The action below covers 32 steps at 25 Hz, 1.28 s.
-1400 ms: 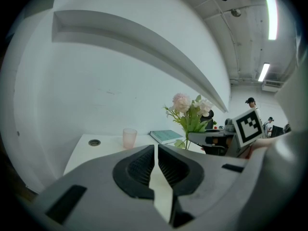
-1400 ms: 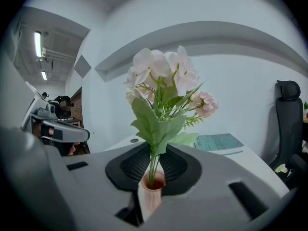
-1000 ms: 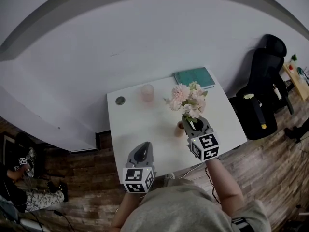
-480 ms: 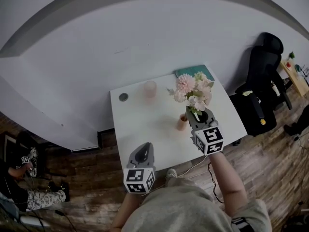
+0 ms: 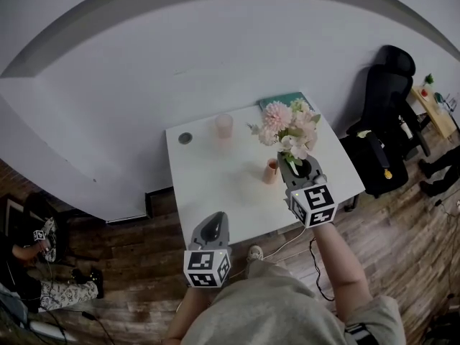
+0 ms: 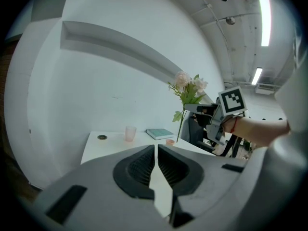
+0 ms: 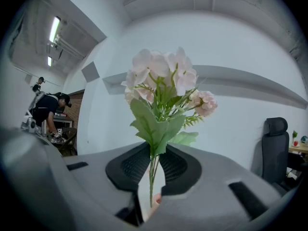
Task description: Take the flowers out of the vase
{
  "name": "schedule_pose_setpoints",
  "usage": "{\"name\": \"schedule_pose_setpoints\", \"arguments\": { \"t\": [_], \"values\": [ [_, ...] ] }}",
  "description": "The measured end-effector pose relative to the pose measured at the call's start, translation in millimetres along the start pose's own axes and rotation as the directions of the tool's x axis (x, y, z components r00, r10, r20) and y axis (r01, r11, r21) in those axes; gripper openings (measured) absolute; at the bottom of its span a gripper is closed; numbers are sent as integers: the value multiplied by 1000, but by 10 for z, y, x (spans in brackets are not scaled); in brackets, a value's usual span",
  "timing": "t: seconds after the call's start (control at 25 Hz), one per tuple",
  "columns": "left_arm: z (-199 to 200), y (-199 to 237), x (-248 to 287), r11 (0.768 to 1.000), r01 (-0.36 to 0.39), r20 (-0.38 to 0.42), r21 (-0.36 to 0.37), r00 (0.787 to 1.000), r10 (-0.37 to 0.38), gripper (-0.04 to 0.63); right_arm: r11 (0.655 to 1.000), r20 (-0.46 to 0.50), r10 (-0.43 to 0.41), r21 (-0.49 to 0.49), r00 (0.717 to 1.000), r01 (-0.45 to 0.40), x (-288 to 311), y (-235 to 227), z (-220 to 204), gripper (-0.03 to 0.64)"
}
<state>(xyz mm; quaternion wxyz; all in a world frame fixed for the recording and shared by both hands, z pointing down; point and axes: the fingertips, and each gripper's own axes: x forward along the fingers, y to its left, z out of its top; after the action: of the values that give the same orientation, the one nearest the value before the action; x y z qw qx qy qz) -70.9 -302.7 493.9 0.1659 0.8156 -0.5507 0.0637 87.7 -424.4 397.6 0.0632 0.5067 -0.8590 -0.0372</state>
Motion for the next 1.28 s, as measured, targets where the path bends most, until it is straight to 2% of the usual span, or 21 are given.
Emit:
{"name": "schedule_pose_setpoints", "arguments": {
  "t": [0.32,0.8,1.28],
  "values": [
    [-208,-105,-444,1000,-1,15,12,1000,0,21,1000,19,9,9,1000,-9,-465,398,-26,58],
    [-267,-289,-821,1000,-11,10,7,1000,11,21,998,2,37,41,999,-37,-981,741,-9,58],
    [-493,-602,-1450,1000,-19,49,23,999,18,21,996,27,59,59,998,-61,-1876,1265,-80,58]
  ]
}}
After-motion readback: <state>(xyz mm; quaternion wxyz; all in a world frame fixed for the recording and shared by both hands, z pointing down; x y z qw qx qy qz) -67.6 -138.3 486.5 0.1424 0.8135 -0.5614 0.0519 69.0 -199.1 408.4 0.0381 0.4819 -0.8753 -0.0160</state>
